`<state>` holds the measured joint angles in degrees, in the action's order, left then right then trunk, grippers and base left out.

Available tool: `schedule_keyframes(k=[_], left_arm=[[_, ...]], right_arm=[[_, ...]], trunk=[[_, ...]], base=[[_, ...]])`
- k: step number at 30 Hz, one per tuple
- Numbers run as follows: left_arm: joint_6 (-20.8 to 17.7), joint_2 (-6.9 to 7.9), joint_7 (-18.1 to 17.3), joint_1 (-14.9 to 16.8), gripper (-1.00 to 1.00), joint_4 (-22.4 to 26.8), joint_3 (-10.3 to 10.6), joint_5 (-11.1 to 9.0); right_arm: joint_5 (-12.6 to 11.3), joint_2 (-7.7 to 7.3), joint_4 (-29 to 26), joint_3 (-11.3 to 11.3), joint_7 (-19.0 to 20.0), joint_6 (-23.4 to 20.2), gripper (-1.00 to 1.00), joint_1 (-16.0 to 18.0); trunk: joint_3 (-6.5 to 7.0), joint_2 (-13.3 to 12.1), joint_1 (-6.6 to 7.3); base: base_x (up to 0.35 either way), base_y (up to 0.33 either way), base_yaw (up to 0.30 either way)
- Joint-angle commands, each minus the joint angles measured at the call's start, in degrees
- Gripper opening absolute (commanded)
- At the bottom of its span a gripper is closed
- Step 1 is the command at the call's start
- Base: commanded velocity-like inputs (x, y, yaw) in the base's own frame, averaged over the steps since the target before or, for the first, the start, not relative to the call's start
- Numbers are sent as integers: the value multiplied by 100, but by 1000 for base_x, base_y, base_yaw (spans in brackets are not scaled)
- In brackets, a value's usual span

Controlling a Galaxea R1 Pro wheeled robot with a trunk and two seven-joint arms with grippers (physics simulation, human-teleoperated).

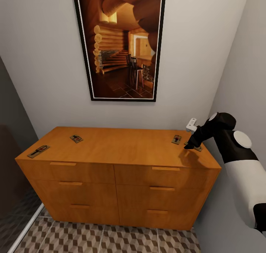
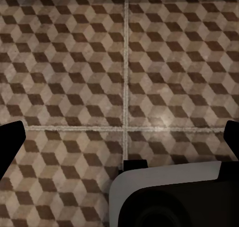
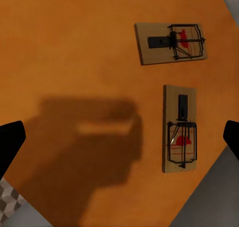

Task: Take the four mousetraps from the cabinet in the bathroom and place them on the bathroom floor. Make sure all four end up on the same floor surface, and ensure that at least two of them are either under or directly next to the same bathroom sink.

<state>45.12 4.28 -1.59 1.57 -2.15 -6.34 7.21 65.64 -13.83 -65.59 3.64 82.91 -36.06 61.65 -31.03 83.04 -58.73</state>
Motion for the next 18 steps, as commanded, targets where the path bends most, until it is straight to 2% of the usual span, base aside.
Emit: schedule_keyframes(k=[1, 12, 18], left_arm=[[32, 3, -17, 10, 100, -22, -51, 43], [32, 3, -17, 10, 100, -22, -46, 43], [32, 3, -17, 10, 100, -22, -44, 43]], right_arm=[[25, -5, -6, 10, 34, -59, 100, 5], [20, -6, 1, -74, -1, -76, 100, 5], [19, -5, 5, -301, -14, -81, 100, 5]], trunk=[[-6, 3, 0], [-6, 3, 0], [-6, 3, 0]], base=[[0, 0, 0], [0, 0, 0], [0, 0, 0]])
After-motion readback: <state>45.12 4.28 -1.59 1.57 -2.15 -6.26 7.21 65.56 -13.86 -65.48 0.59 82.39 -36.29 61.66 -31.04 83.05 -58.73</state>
